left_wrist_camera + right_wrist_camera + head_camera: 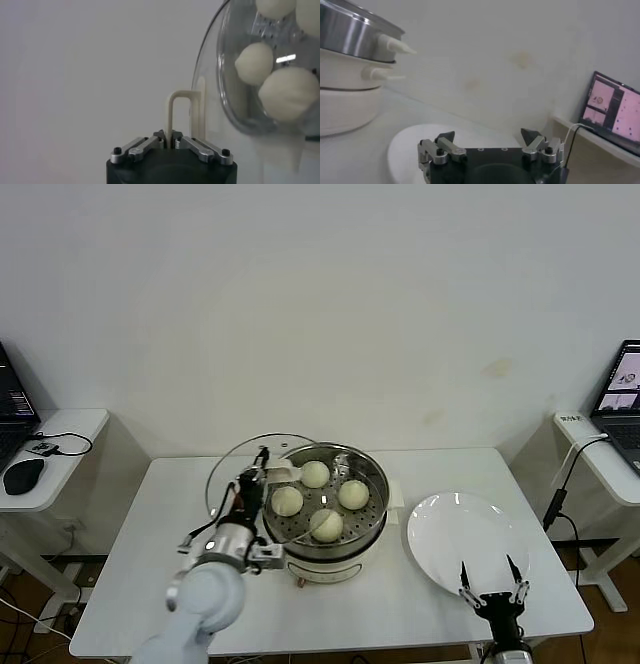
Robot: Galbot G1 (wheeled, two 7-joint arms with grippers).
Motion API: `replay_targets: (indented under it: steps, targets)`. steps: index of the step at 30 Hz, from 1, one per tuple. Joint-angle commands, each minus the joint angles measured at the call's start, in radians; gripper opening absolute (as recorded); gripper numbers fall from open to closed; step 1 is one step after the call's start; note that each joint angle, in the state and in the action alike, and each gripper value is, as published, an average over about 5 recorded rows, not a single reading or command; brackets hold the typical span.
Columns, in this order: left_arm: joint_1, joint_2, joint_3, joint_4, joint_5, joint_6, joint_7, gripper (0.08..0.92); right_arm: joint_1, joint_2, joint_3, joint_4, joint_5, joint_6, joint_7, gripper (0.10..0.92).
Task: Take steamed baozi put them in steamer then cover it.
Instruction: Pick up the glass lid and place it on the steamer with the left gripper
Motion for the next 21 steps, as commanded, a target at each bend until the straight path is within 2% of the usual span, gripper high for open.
replay_targets:
  steps: [1, 14, 21]
  targets:
    - [-0.099, -0.160, 0.113, 0.107, 0.123, 0.028, 0.050, 0.149, -0.001, 0.005, -0.006, -0.007, -0.023, 0.007, 0.001, 0.823]
    - [-0.110, -0.216, 0.136, 0.196, 0.168, 0.021, 0.045, 0.149, -0.011, 0.003, 0.001, -0.015, -0.023, 0.021, 0.002, 0.823]
    - [-0.108, -0.224, 0.128, 0.219, 0.178, 0.017, 0.043, 0.149, -0.013, 0.000, 0.000, -0.022, -0.023, 0.024, 0.001, 0.823]
